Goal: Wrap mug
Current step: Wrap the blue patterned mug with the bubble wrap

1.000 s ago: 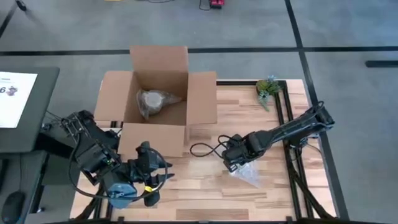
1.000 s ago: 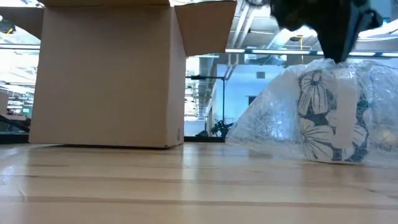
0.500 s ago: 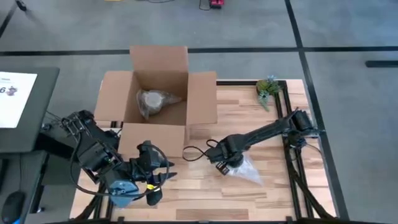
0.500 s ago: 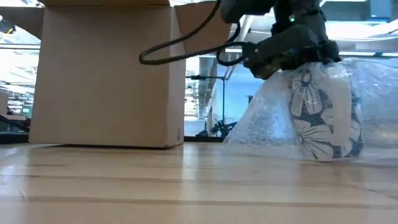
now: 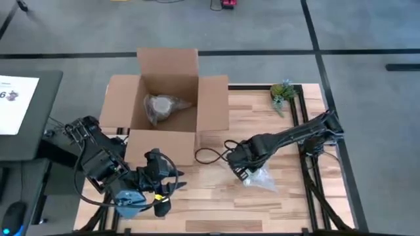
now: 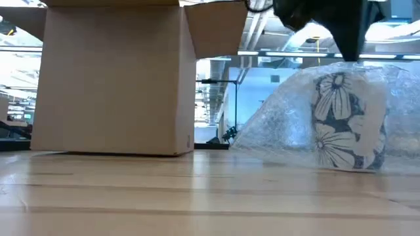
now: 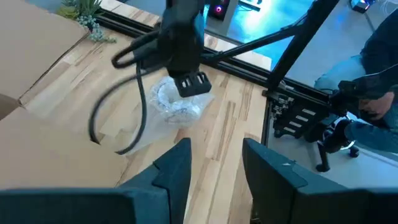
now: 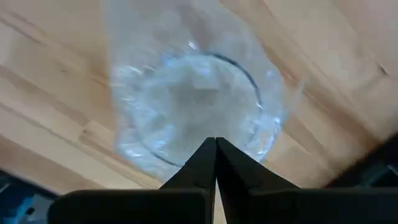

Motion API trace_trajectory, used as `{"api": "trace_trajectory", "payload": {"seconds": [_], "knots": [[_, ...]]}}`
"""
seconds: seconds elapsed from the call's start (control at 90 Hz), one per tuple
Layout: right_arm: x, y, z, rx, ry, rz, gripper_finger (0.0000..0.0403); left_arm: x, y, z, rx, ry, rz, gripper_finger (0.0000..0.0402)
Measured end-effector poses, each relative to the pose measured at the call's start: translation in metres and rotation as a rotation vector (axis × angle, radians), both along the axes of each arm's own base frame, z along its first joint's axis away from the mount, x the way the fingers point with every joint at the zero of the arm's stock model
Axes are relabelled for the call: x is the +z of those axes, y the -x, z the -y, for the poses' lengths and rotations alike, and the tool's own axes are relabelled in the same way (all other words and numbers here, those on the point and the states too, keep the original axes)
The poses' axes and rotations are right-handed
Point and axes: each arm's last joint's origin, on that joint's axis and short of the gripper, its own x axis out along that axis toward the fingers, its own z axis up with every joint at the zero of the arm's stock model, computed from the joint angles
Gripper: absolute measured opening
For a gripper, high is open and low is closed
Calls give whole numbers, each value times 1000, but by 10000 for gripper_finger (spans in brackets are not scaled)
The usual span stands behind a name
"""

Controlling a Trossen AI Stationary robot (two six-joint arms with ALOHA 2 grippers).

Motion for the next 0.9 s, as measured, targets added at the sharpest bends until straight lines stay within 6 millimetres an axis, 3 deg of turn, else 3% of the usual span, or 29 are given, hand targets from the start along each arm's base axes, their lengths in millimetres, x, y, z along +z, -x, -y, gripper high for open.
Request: {"api": "trace_trajectory", "payload": {"seconds": [0.322, 0.478, 0.578, 0.778, 0.9], "knots": [[-61, -3, -3, -51, 23, -57, 0, 2, -1, 2, -19, 4, 16, 124], [-71, -8, -5, -17, -2, -35, 0, 2, -2, 2, -28, 6, 15, 124], [-62, -8, -5, -11, 4, -65, 0, 2, -2, 2, -30, 3, 14, 124], [-12, -3, -12, 23, 8, -48, 0, 2, -2, 2, -30, 1, 12, 124], [7, 0, -18, -11, 38, -6, 0, 2, -1, 2, -34, -8, 10, 124]]}}
